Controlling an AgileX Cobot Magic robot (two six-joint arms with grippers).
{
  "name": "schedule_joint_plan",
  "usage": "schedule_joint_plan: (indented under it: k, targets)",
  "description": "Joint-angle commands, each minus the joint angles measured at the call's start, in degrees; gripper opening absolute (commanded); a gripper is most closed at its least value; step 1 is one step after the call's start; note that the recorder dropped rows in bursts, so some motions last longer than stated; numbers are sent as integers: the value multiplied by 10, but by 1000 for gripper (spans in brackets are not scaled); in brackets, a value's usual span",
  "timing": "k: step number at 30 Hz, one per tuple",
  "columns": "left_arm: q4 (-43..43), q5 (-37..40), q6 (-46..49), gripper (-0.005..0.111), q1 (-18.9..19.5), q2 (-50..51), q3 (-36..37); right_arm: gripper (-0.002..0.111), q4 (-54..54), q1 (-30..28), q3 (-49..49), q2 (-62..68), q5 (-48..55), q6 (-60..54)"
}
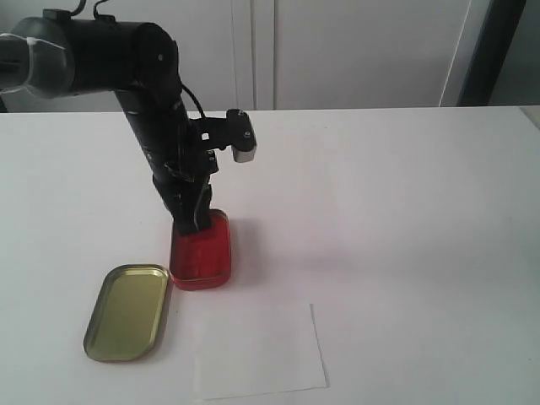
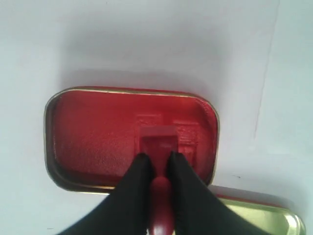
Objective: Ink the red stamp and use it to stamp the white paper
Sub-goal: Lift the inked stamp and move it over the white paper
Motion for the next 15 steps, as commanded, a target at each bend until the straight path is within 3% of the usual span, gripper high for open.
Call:
schedule_joint_plan:
  k: [1, 15]
  targets:
    - [-5, 19, -17, 0, -21, -29, 2, 0, -2, 1, 1, -3, -8, 3]
    - [9, 33, -52, 0, -93, -76, 32, 0, -2, 1, 1, -3, -6, 3]
